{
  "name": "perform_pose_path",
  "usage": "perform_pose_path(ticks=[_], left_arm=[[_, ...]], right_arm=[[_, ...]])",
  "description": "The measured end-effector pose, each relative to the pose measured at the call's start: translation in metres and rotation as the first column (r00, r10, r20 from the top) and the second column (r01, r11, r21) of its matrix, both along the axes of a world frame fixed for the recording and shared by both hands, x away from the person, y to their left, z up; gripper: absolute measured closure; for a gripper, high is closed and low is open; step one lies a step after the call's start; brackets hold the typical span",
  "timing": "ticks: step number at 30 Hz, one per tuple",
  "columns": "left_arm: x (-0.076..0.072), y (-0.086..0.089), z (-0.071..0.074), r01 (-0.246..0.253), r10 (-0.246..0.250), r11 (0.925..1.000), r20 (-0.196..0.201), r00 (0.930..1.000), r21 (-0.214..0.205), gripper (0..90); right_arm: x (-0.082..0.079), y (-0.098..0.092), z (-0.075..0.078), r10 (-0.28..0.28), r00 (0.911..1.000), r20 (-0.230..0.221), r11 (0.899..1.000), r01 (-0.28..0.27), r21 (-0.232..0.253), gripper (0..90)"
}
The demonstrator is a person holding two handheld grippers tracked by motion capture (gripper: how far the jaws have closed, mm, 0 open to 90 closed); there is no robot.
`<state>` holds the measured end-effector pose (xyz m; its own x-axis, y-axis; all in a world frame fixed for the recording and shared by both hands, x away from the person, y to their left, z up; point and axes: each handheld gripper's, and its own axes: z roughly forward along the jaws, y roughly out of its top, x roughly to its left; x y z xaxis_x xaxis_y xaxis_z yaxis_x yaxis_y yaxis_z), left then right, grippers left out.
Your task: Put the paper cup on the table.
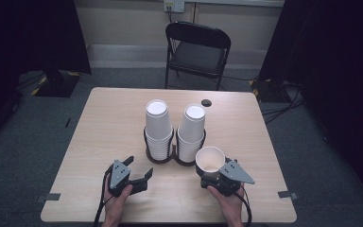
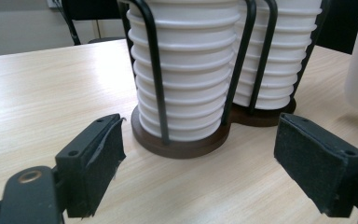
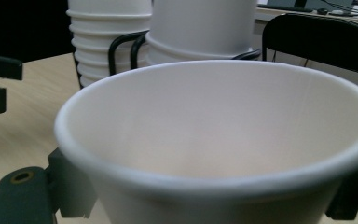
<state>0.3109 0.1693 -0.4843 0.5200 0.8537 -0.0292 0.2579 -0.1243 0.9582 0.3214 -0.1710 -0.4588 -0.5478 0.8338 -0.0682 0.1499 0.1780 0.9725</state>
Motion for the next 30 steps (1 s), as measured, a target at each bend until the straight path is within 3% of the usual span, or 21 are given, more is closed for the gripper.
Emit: perform_pose_path(ticks=[17,21,28,30], left_arm=[[-0.006,0.005,-0.004,-0.049,0.050,0.9975,0.029,0.9983,-0.052,15.5],[-0.006,0.003,-0.005,-0.049,0.050,0.9981,0.030,0.9983,-0.037,15.5],[-0.007,0.002,-0.008,-0.048,0.050,0.9977,0.039,0.9980,-0.048,15.4],[-0.008,0.001,-0.010,-0.050,0.051,0.9984,0.043,0.9978,-0.028,15.4]], right_arm=[[0.046,-0.035,0.016,-0.111,0.9938,0.000,0.990,0.111,0.083,12.5],[0.056,-0.038,0.018,-0.125,0.9922,-0.001,0.988,0.125,0.087,12.4],[0.077,-0.043,0.021,-0.154,0.9879,-0.015,0.983,0.155,0.100,12.4],[0.085,-0.043,0.020,-0.165,0.9860,-0.024,0.981,0.167,0.103,12.4]])
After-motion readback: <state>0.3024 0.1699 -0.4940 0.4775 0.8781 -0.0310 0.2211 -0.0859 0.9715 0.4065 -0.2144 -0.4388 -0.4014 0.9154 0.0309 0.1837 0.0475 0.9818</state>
